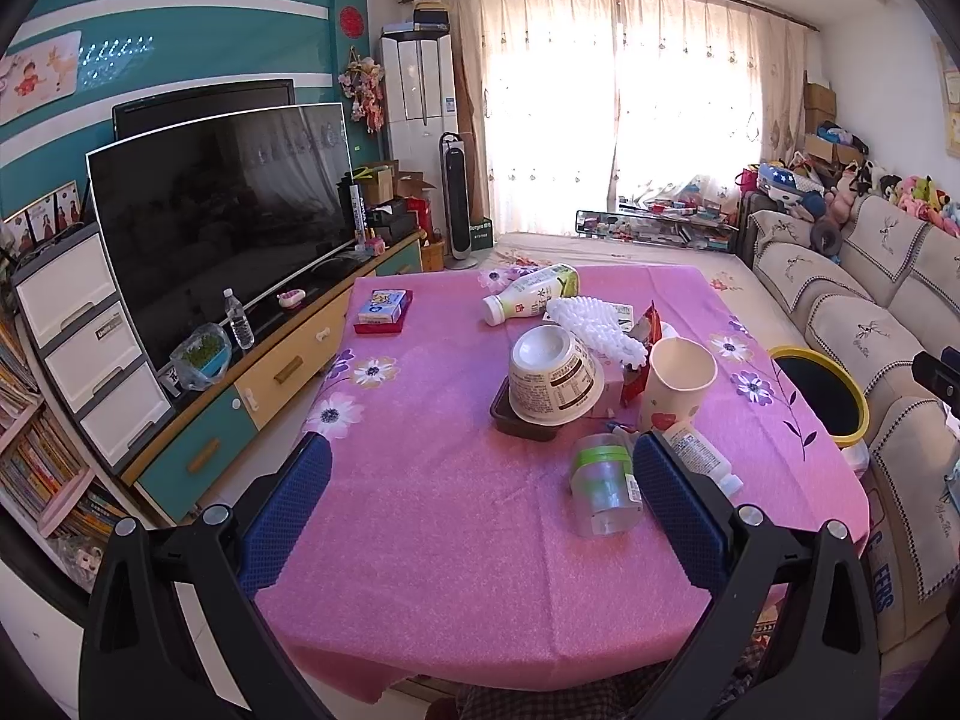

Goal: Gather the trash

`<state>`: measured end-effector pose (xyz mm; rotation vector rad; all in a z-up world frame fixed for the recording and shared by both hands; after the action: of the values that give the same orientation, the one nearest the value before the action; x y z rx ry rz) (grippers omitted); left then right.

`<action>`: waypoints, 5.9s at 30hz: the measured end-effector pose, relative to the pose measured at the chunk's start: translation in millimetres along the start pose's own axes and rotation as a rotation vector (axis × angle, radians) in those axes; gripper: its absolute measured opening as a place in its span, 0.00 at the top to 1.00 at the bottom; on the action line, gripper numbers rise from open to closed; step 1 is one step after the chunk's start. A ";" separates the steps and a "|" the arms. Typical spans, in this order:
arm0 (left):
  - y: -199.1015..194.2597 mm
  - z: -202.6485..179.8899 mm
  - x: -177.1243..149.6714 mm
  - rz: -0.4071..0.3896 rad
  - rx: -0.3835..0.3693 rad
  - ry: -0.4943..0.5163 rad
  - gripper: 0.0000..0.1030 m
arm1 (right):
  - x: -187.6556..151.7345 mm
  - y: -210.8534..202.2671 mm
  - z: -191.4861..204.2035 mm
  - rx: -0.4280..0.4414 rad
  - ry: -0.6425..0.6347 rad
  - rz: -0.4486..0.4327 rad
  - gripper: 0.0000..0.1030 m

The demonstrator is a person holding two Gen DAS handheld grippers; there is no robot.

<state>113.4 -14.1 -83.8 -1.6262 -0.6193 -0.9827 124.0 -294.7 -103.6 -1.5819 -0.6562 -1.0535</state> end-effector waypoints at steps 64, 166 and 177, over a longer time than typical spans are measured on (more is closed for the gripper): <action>173.9 97.0 46.6 0.004 0.053 -0.098 0.04 | -56.3 96.6 123.2 0.401 -0.171 0.429 0.52; 306.4 -404.2 25.4 0.393 -0.615 0.324 0.30 | -79.8 151.0 -244.7 -0.203 0.255 0.391 0.42; 165.7 -229.7 57.6 0.201 -0.507 0.161 0.15 | -56.2 165.1 -121.8 -0.009 0.088 0.392 0.41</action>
<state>211.4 -285.2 -105.2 -1.9776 -0.0900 -1.1655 201.4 -450.2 -226.3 -1.5809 -0.2655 -0.8262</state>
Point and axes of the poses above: each gripper's, at about its wrist camera, not at the fingertips, and y roughly the way its jaws point, z to its left, x to its top, the point moved 10 cm from there along y, roughly the way its jaws point, and after that the axes turned 15 degrees about -x, right-handed, at the moved point
